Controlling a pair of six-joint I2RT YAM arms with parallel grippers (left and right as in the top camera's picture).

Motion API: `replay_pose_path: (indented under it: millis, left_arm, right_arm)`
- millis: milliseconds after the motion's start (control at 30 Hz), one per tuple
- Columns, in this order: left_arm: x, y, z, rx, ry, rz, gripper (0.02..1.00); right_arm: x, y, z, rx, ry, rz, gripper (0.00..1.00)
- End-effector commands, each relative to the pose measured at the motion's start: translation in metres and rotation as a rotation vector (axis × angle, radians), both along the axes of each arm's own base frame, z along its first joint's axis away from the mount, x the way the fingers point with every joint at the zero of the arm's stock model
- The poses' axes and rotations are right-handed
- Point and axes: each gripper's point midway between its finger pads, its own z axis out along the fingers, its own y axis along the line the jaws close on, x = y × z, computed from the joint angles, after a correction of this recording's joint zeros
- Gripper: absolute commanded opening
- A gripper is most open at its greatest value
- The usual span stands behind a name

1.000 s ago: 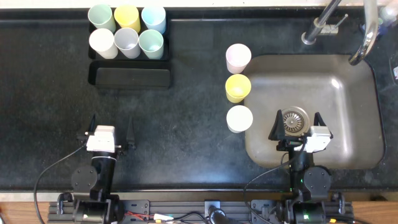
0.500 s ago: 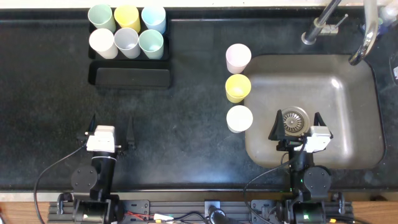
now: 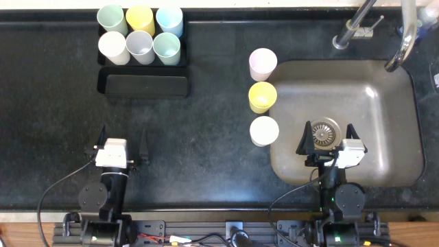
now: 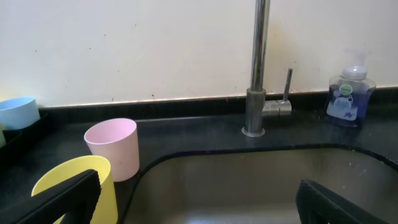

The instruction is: Store Cups

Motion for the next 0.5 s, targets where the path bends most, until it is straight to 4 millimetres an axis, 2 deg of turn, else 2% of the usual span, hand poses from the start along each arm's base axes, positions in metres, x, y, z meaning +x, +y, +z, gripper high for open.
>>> replay_pose_path:
  millis: [33, 433, 500]
  left_arm:
    - [-0.0004, -0.0017, 0.0004, 0.014, -0.005, -0.011, 0.998]
    - [-0.0005, -0.0019, 0.0008, 0.013, -0.005, -0.012, 0.998]
    - [-0.0021, -0.0032, 0.0093, -0.011, -0.004, -0.018, 0.998]
  right_arm:
    - [0.0002, 0.0025, -0.0031, 0.005, -0.002, 0.012, 0.998]
    - [0.0002, 0.0025, -0.0031, 0.005, -0.002, 0.012, 0.996]
    - [0.0002, 0.0025, -0.0031, 0.005, -0.002, 0.012, 0.996]
